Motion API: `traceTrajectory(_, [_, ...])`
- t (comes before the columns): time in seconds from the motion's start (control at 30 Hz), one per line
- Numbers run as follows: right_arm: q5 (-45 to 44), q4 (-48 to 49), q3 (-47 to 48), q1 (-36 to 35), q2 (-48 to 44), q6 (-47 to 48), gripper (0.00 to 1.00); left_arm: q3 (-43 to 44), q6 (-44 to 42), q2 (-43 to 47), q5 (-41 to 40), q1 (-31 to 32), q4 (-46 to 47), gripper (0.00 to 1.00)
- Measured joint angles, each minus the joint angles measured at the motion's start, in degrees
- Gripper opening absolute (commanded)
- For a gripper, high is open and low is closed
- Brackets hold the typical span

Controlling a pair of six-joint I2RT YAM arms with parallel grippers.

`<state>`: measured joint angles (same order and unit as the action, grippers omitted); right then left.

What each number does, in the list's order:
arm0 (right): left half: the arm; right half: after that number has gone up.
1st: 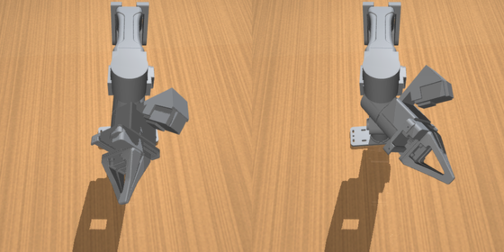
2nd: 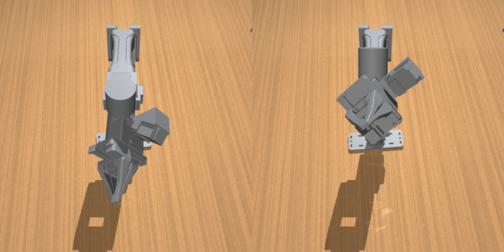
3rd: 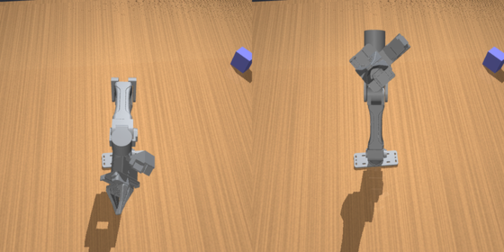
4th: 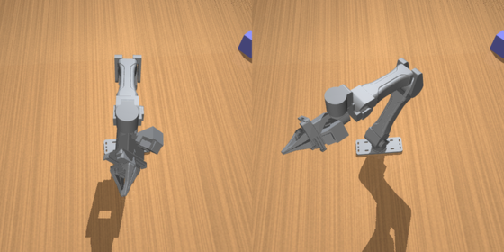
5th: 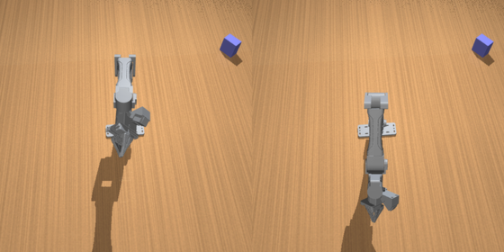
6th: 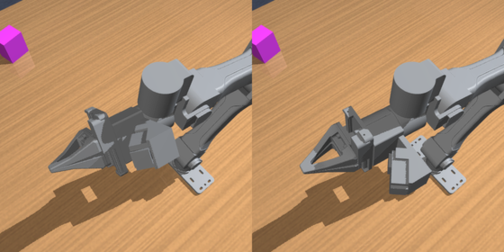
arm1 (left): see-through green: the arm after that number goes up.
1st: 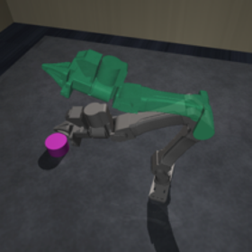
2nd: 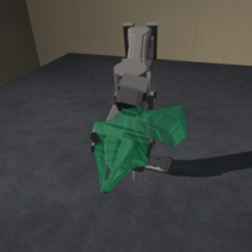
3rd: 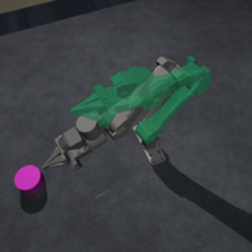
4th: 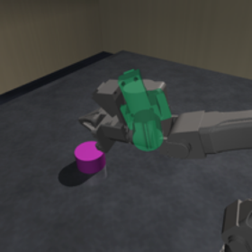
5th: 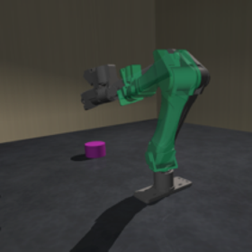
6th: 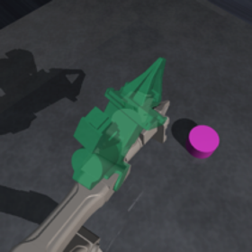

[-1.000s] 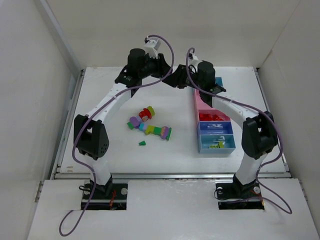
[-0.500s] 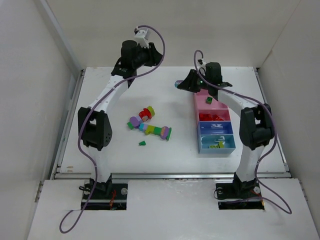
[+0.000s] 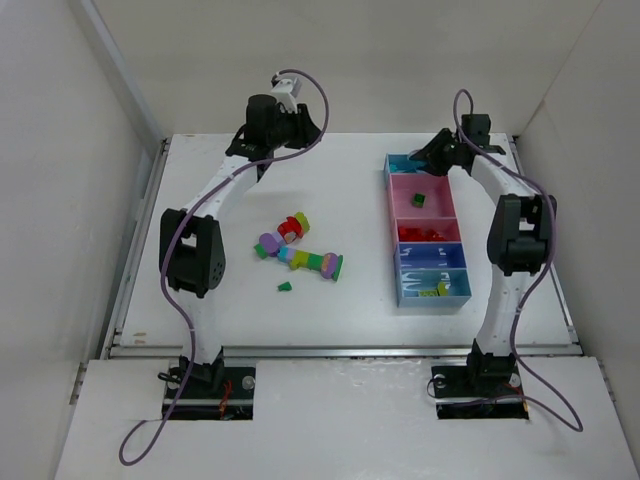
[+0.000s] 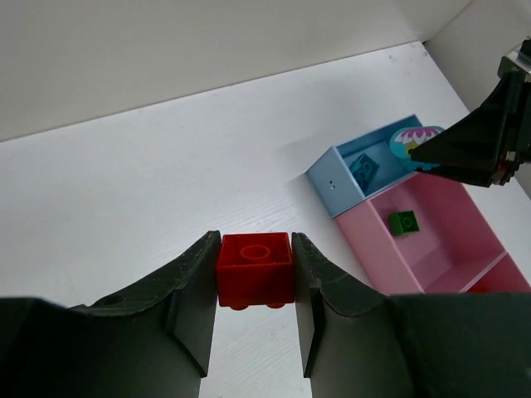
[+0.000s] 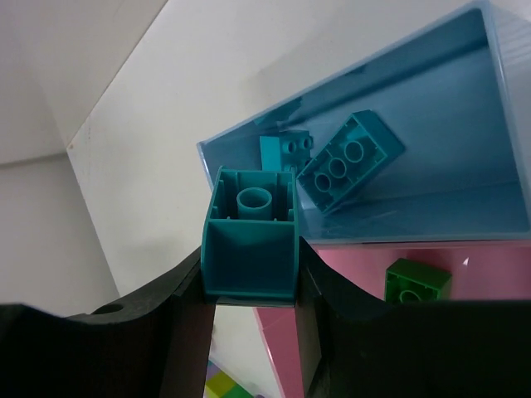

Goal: Sort the legos into containers by color

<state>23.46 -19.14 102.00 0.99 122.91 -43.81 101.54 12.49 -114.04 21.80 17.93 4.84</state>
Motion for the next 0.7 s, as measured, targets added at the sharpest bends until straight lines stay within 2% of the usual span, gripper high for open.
traceTrajectory(0.07, [-0.2,-0.94,0.68,-0.26,0.59,-0.37,0.1,-0.66,0.0,0.0,-0.09,-0.24,-0.15,0.0])
traceTrajectory(0.1, [-0.2,-1.2,0.72,-0.42,0.76,-0.52,0.23,-0.79,-0.09,0.0,-0.09,-0.46,-0.37,0.0])
traceTrajectory(0.13, [-0.22,-1.55,0.74,-0.7,0.85,-0.68,0.47,-0.81,-0.22,0.0,-0.17,-0.59,-0.39,0.0])
traceTrajectory(0.37, [-0.04,-2.32,0.87,-1.46,0.98,-1.73,0.67,-0.81,-1.73,0.0,0.33,-1.07,-0.37,0.0])
traceTrajectory(0.6, [0.31,-1.95,1.68,-1.44,1.18,-1.84,0.67,-1.51,-2.8,0.22,2.12,-1.07,0.04,0.0])
traceTrajectory(0.7, [0.87,-0.87,1.66,-1.44,1.07,-0.81,0.69,-2.56,-3.98,0.46,5.33,-1.07,0.59,0.0])
